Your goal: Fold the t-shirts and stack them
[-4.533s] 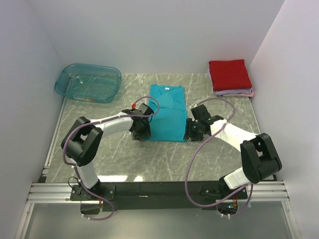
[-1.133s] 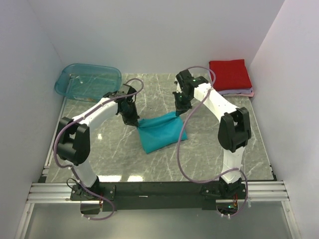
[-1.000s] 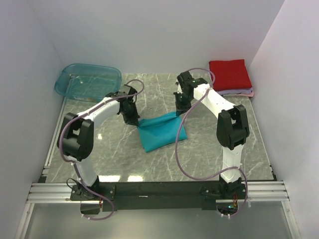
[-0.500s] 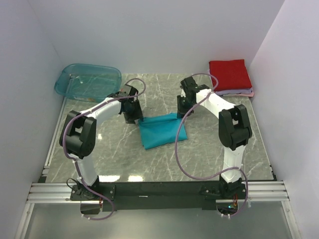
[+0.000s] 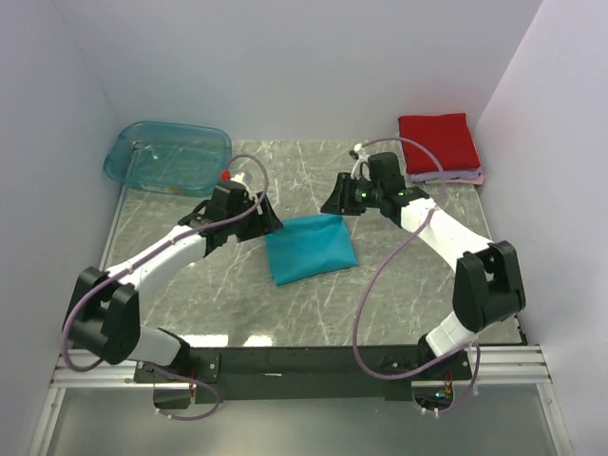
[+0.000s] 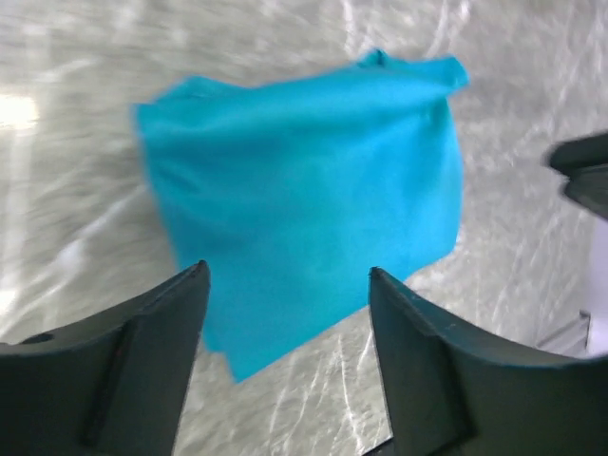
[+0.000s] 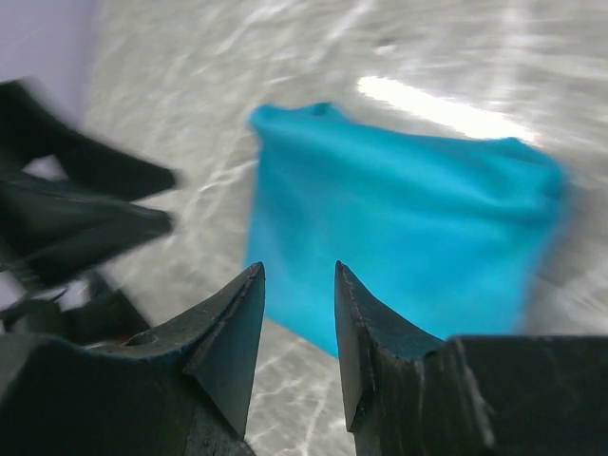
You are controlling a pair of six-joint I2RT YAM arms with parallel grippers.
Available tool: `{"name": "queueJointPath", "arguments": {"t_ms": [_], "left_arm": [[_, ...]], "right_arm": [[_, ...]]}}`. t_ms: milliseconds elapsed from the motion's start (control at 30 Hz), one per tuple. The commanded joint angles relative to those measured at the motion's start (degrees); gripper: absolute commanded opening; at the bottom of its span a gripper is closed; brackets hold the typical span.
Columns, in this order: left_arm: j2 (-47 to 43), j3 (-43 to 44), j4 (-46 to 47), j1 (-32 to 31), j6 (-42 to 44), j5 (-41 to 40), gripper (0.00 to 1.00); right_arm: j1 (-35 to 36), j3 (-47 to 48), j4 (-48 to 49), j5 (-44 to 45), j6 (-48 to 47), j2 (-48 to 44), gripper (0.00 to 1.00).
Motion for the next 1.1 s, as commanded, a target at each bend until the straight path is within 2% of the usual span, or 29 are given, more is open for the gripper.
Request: {"name": "queueJointPath", "arguments": {"t_ms": [0, 67, 200, 333, 533, 667, 800, 967, 1067], "left_arm": [[3.91, -1.2, 11.41, -0.31, -0.93, 7.02, 0.72], [8.04, 0.64, 14.22, -0.22, -1.02, 8.96, 0.67], [15.78, 5.21, 16.43, -0.13, 0.38, 7.57, 0.53], [25.43, 11.18, 17.49, 0.39, 1.18, 8.26, 0.48], [33.27, 17.43, 15.83, 1.89, 2.84, 6.78, 0.48], [35.56, 17.96, 16.26, 3.47, 3.99, 7.03, 0.49], [38.37, 19.19, 16.26, 4.35, 4.17, 8.26, 0.51], [35.57, 19.72, 15.82, 4.88, 3.99, 8.7, 0.6], [31.01, 19.99, 14.94, 4.79, 3.73, 7.82, 0.68]], "right_arm": [[-0.21, -1.53, 12.98, -14.13, 2.36, 5.62, 0.43], [-0.3, -0.3, 13.71, -16.78, 2.37, 8.8, 0.43], [-0.91, 3.74, 16.06, -19.78, 1.67, 18.01, 0.43], [-3.02, 5.77, 20.47, -22.94, 4.56, 24.97, 0.43], [-7.4, 9.19, 24.61, -23.39, 9.75, 32.36, 0.42], [-9.78, 8.58, 30.14, -22.77, 17.11, 34.91, 0.42], [-10.32, 9.2, 32.0, -22.77, 19.95, 36.59, 0.42], [-10.41, 7.97, 30.59, -22.51, 19.86, 33.0, 0.42], [-10.4, 6.05, 28.66, -21.63, 18.98, 26.16, 0.42]]}}
